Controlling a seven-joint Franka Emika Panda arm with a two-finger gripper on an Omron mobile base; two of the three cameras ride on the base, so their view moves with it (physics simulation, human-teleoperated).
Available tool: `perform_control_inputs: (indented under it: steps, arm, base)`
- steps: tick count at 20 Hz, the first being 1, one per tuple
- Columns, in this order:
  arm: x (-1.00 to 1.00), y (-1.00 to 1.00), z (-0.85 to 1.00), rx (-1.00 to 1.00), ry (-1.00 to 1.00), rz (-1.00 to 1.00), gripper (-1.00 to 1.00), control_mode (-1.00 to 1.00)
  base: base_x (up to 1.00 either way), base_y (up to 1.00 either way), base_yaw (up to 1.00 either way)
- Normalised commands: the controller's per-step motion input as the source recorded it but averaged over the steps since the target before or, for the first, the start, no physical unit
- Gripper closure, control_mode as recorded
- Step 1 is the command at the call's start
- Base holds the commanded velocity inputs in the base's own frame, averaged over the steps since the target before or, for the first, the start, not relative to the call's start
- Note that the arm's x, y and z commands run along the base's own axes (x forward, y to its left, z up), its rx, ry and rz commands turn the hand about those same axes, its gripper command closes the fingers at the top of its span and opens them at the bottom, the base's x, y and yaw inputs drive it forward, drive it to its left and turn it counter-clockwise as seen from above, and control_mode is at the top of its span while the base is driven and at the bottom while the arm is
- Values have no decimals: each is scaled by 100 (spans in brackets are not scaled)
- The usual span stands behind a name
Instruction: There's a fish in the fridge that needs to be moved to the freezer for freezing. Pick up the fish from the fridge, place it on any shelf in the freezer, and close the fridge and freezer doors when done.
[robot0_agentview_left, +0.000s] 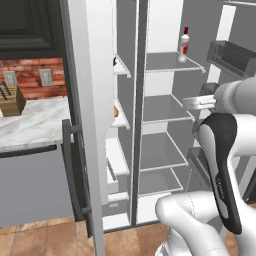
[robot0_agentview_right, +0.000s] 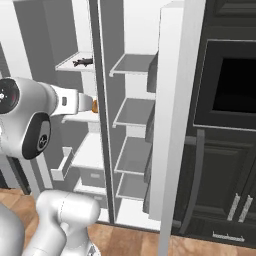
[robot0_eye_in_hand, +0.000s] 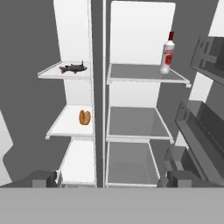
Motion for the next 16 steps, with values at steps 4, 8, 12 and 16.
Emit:
perform_control_inputs:
  steps: [4,8,12,16]
  arm:
    - [0,0,0,0,0,0,-100,100]
    - [0,0,0,0,0,0,-100,100]
    - [0,0,0,0,0,0,-100,100]
    - [0,0,0,0,0,0,-100,100]
  base:
    - [-2,1,0]
    - [-50,-1,0]
    - [-31,0,0]
    - [-2,0,0]
